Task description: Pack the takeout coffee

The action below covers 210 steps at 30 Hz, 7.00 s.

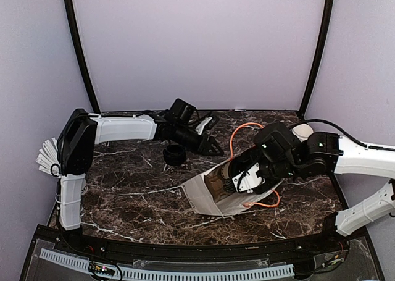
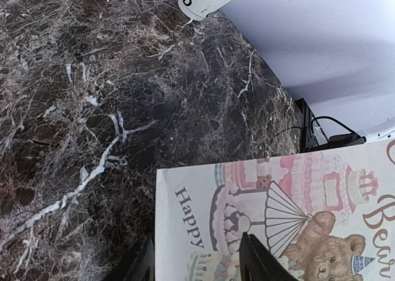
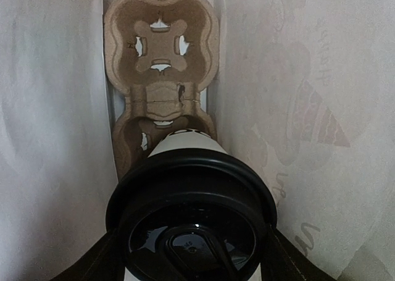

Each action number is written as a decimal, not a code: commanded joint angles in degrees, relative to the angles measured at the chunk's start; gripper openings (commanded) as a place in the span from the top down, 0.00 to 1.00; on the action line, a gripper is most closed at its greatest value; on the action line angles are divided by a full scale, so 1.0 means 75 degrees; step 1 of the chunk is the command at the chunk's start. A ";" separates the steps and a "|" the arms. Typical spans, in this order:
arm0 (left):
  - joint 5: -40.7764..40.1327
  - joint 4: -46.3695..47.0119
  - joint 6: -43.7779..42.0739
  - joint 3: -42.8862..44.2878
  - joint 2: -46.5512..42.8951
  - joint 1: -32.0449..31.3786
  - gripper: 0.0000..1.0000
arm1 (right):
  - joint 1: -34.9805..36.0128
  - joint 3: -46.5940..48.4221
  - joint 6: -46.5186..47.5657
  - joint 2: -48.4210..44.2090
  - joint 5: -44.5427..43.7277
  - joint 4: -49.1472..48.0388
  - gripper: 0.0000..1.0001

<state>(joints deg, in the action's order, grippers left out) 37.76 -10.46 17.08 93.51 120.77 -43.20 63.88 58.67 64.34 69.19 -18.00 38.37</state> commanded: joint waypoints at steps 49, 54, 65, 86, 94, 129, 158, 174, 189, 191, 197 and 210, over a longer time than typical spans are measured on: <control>0.1108 0.0216 -0.0435 -0.0952 -0.0339 0.0496 0.51 | -0.0856 0.2682 -0.1271 0.2907 0.1835 0.2313 0.47; 0.0828 0.0255 -0.0452 -0.1138 -0.0775 0.0806 0.51 | -0.0982 0.3886 -0.1598 0.3943 0.2586 0.3822 0.49; 0.0403 -0.0079 -0.0717 -0.1090 -0.1302 0.1096 0.50 | -0.1017 0.4531 -0.1922 0.4584 0.3288 0.4625 0.48; 0.0328 -0.0118 -0.0818 -0.1274 -0.1664 0.1150 0.50 | -0.1023 0.3443 -0.2454 0.4881 0.2986 0.3541 0.44; 0.0264 -0.0173 -0.0840 -0.1273 -0.1853 0.1143 0.50 | -0.0940 0.3686 -0.2484 0.4631 0.2849 0.3605 0.40; -0.0051 -0.0708 -0.1230 -0.1355 -0.2173 0.1200 0.49 | -0.0817 0.4743 -0.2443 0.4554 0.2980 0.4145 0.25; 0.0107 -0.0612 -0.1226 -0.1493 -0.2125 0.1213 0.49 | -0.0433 0.5705 -0.2742 0.4172 0.2615 0.4589 0.01; 0.0884 -0.0064 -0.1498 -0.1900 -0.5152 0.1003 0.45 | -0.0357 0.5407 -0.2543 0.4149 0.1692 0.4273 0.01; 0.1191 -0.0448 -0.1671 -0.1145 -0.4358 0.0212 0.47 | -0.0350 0.5483 -0.2624 0.4184 0.1729 0.4294 0.01; 0.1234 -0.0346 -0.1598 -0.1083 -0.4272 0.0152 0.48 | -0.0349 0.5489 -0.2635 0.4182 0.1727 0.4281 0.02; 0.1230 0.0064 -0.1126 -0.0972 -0.3973 0.0141 0.52 | -0.0358 0.5495 -0.2653 0.4167 0.1763 0.4261 0.02; -0.0126 -0.0324 -0.0953 -0.0154 -0.3025 0.0147 0.71 | 0.0026 0.5830 -0.2247 0.3448 0.2222 0.4535 0.01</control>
<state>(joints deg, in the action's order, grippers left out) 39.77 -12.12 9.76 89.23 97.45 -42.22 62.59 100.64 46.48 98.72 -2.48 71.48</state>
